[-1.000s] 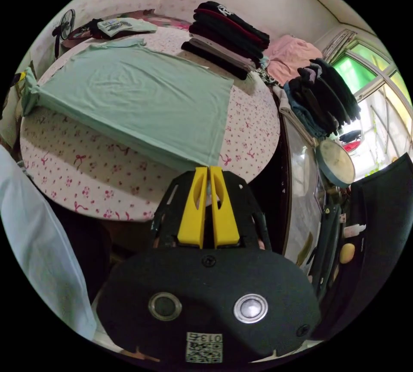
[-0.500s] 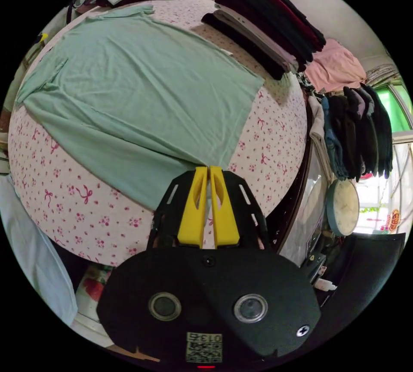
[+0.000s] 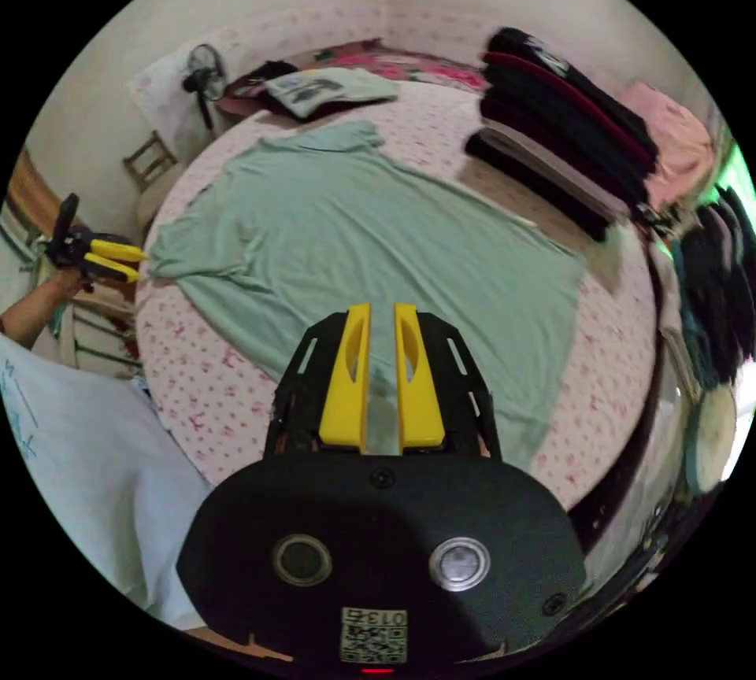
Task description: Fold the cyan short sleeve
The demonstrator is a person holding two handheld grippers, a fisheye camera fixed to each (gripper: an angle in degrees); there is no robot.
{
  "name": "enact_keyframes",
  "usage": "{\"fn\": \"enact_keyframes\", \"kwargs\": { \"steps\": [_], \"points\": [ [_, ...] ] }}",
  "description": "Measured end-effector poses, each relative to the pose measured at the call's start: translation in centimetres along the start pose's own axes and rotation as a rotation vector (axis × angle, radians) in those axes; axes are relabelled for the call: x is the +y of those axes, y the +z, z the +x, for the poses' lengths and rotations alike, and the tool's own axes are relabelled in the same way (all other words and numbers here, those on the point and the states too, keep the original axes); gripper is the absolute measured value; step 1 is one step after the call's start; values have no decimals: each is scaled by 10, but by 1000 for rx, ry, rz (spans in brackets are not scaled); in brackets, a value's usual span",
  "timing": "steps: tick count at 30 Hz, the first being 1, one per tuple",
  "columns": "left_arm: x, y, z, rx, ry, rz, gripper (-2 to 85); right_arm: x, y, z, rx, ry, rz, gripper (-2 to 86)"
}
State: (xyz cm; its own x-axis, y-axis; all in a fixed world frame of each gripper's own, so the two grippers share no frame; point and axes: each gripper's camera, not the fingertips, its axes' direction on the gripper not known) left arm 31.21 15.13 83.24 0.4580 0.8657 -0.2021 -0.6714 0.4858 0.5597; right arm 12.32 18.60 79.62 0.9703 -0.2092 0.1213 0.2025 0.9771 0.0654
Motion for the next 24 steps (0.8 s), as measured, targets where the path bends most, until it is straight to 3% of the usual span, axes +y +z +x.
{"fn": "enact_keyframes", "kwargs": {
  "steps": [5, 7, 18, 24],
  "points": [
    [-25, 25, 8, -90, 52, -45, 72, -92, 54, -65, -139, -239, -32, 71],
    [-35, 27, -4, -52, 49, -76, 31, -115, 70, -80, -156, -294, -64, 72],
    [-37, 3, -54, 136, 26, -34, 7, -163, 124, -112, -161, -475, -241, 16],
    [-41, -23, -85, 154, 16, 10, 6, -160, 75, -95, -116, -462, -15, 7]
  ]
}}
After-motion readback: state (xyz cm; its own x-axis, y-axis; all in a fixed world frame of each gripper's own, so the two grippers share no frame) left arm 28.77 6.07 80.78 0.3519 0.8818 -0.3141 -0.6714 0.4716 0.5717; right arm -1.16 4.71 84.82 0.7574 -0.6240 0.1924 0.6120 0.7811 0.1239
